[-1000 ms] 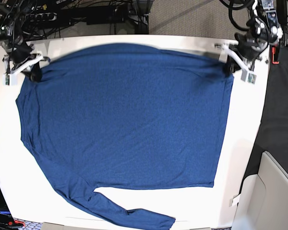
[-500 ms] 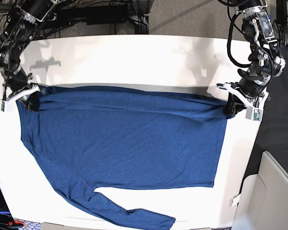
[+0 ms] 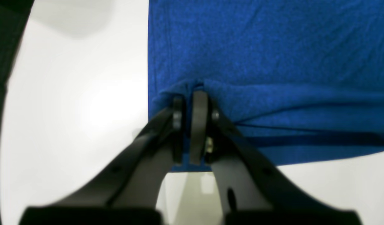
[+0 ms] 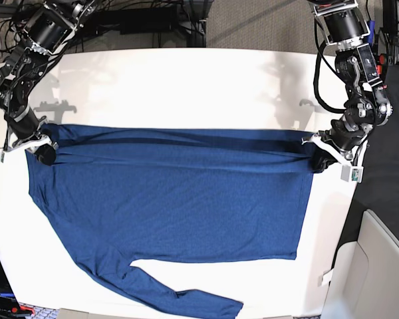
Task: Fold the T-shirt properly
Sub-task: 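Pull both grippers apart and back to stretch the shirt flat, then drag the shirt with both grippers to straighten it on the table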
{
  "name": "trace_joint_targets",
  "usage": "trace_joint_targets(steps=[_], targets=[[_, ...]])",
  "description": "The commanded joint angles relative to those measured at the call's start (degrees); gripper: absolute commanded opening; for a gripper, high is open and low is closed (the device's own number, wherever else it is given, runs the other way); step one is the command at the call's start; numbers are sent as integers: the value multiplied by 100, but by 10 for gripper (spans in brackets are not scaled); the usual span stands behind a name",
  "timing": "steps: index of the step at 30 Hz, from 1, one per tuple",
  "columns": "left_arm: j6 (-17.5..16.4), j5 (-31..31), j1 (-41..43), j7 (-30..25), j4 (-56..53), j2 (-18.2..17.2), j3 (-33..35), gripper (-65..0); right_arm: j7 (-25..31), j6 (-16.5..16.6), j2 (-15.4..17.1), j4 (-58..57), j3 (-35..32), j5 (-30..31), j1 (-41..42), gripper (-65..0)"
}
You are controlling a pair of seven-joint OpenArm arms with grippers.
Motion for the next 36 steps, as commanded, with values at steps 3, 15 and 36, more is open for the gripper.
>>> trace_joint_targets(steps=[3,15,36], targets=[[3,-31,-163,-291,-263,-79,-37,-646,148,41,70,25,187,102,169,-648],[12,-40,-110,131,-166,-79,-2,-423,121,41,88,139,231,146,-51,-397],[12,-31,-119,174,-834,-88,-11,-373,121,32,149,939,793,120,-1044,-392]])
